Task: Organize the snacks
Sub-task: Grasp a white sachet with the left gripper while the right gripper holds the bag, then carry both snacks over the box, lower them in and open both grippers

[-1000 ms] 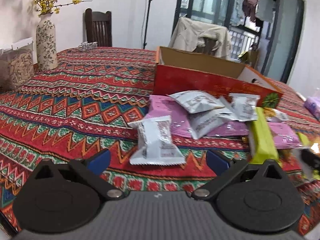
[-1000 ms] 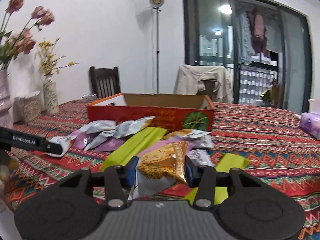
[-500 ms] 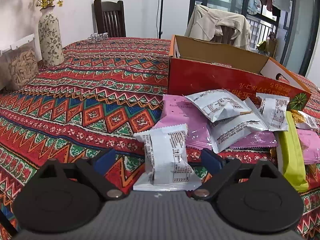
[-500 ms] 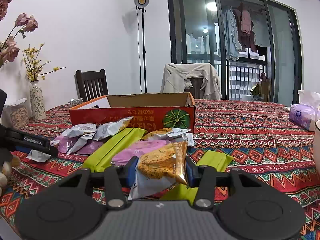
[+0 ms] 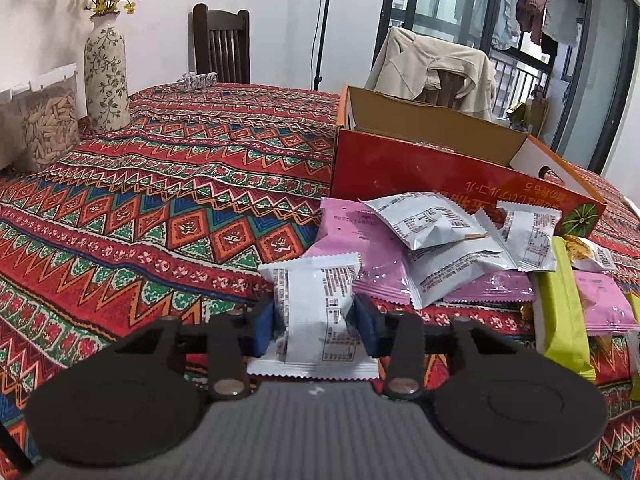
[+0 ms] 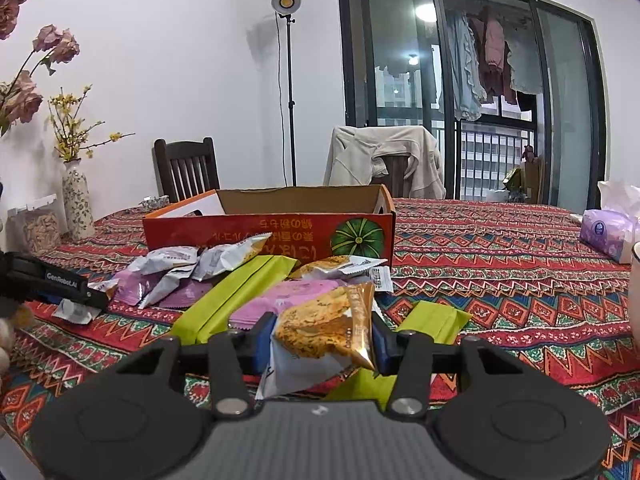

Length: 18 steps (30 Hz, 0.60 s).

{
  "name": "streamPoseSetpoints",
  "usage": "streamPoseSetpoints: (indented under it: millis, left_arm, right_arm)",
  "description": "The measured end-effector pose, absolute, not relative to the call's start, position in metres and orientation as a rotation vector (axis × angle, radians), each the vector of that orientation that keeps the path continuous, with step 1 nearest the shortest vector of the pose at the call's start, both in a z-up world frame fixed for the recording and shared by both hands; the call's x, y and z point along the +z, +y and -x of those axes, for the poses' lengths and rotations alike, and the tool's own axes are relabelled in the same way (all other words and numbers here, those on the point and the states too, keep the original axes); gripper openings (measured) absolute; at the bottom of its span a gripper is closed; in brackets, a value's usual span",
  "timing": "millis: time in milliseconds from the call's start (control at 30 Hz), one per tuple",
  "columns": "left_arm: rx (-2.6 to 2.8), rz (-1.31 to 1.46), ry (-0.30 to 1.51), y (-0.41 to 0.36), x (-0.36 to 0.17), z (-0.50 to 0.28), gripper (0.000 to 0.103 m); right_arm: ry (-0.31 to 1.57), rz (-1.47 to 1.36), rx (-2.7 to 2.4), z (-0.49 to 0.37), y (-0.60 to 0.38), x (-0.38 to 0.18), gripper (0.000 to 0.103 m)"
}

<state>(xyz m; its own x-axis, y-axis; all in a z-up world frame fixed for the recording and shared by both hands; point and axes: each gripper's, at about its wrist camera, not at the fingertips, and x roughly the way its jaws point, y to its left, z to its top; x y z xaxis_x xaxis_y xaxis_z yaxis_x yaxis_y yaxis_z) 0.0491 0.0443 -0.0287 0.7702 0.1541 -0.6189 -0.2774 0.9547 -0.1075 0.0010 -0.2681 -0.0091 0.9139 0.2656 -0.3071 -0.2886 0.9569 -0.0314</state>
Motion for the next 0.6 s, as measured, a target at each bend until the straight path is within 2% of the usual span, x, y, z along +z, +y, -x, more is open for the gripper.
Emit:
streamPoseSetpoints:
  millis: [600]
  left_arm:
    - [0.157,0.205,0.498,0.036,-0.001,-0.031,0.042]
  right_arm:
    - [0.278,0.085,0.286,0.001,-0.26,0.004,0.047]
